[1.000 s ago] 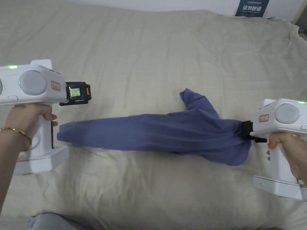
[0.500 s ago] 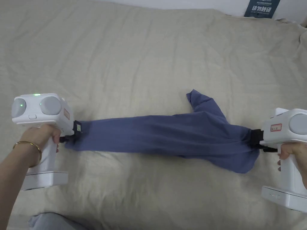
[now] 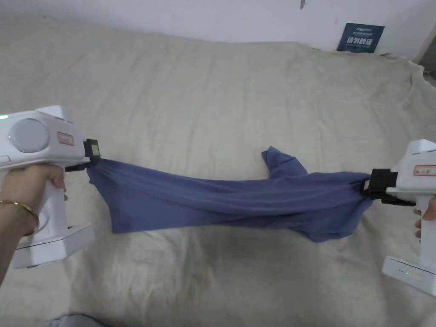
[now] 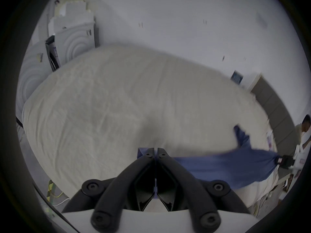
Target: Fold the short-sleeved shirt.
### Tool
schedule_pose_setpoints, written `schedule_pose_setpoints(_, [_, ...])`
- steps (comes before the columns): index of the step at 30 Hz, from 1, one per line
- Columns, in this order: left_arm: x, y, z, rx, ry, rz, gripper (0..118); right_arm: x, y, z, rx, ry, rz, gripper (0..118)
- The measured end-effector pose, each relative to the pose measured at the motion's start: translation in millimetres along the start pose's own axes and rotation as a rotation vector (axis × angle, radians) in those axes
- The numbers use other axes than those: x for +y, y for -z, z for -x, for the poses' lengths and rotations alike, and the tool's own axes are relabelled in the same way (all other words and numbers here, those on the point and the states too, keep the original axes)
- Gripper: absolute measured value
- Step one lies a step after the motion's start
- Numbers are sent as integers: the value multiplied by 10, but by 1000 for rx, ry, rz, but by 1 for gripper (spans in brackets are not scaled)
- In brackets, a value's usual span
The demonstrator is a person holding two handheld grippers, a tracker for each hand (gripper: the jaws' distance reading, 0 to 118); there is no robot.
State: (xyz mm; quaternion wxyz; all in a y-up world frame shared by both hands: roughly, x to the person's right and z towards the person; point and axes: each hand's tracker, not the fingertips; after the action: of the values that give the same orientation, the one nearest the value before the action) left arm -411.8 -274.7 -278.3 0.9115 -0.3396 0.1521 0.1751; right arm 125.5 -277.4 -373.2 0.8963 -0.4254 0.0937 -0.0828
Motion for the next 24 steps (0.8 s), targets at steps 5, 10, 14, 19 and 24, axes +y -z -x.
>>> schedule_pose_setpoints(5, [382, -689, 37, -11, 4, -199, 0, 266, -620, 24, 41, -51, -133, 9])
schedule_pose_setpoints(10, [740, -1299, 15, -24, 8, -379, 0, 593, -1234, 38, 129, -43, -265, 9])
schedule_pose_setpoints(14, [1062, -1732, -82, -22, 36, -504, 0, 890, -1720, 169, 166, -90, -353, 9])
schedule_pose_setpoints(19, [1531, -2070, -248, 2, 91, -587, 0, 1324, -2147, 397, 135, -178, -419, 9])
schedule_pose_setpoints(24, [2072, -2113, -483, 87, 184, -623, 0, 1810, -2207, 564, 103, -183, -408, 9])
